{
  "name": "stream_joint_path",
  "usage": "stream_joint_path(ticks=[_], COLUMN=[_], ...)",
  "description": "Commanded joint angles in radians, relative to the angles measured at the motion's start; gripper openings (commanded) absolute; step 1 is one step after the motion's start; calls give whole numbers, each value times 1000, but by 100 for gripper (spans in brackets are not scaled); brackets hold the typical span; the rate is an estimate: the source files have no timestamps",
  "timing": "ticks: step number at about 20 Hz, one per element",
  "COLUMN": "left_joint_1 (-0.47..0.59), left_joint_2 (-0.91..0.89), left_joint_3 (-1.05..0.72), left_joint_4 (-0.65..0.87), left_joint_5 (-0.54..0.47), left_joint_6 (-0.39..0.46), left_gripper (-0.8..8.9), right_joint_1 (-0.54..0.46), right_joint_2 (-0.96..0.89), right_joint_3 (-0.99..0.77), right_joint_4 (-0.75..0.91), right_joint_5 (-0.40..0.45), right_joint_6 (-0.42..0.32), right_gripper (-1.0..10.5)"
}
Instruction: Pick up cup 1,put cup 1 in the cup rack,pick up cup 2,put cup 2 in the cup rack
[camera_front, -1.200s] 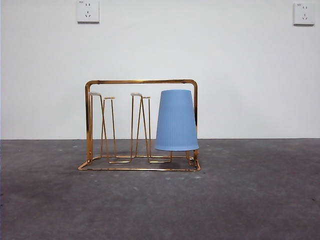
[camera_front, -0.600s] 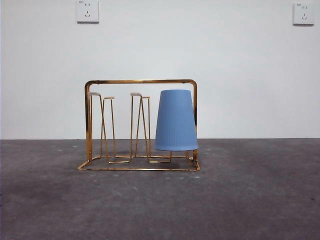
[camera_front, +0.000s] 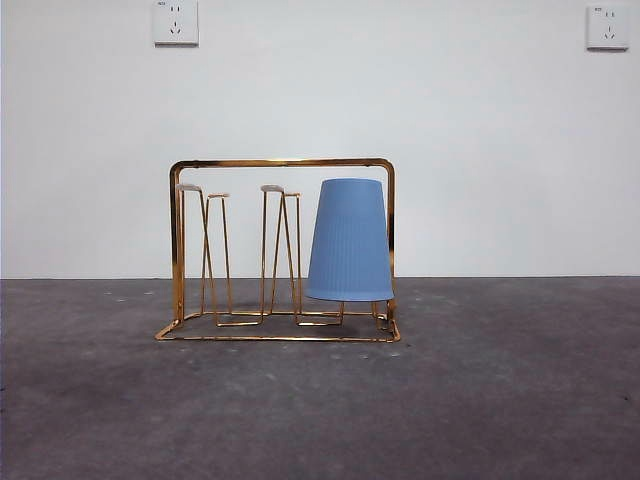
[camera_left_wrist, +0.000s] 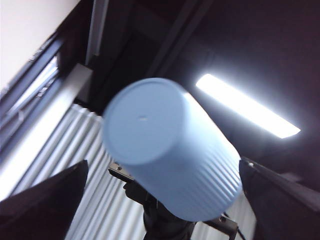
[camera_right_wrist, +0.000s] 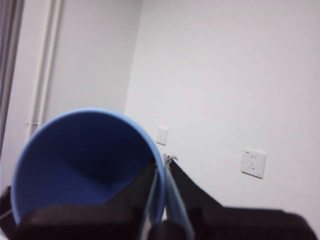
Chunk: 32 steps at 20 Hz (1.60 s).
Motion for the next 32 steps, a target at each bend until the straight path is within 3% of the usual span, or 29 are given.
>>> stream_joint_path(ticks=[1,10,16,21,27,32], left_joint_1=[3,3,8,8,8,9], left_joint_2=[25,42,42,42,42,42], left_joint_3=[-3,-3,-3,-3,-3,-3], left_joint_4=[55,188,195,196,196,191], left_joint_5=[-21,-61,-57,-57,-56,-56], left_joint_6=[-71,-78,-96,-96,-96,-95], left_gripper=[508,502,486,205,10,-8], right_joint_1=[1,1,1,1,1,1], right_joint_2=[11,47,68,70,70,76], right_joint_3=[-3,-3,-3,-3,-3,-3], right_joint_4=[-3,-49,-48,-54,-71,-125], right_joint_5=[-4,-4,-4,-3,-3,1], right_joint_6=[-9,-16,-16,-16,-16,-16], right_gripper=[-12,-12,-12,-12,-12,-2])
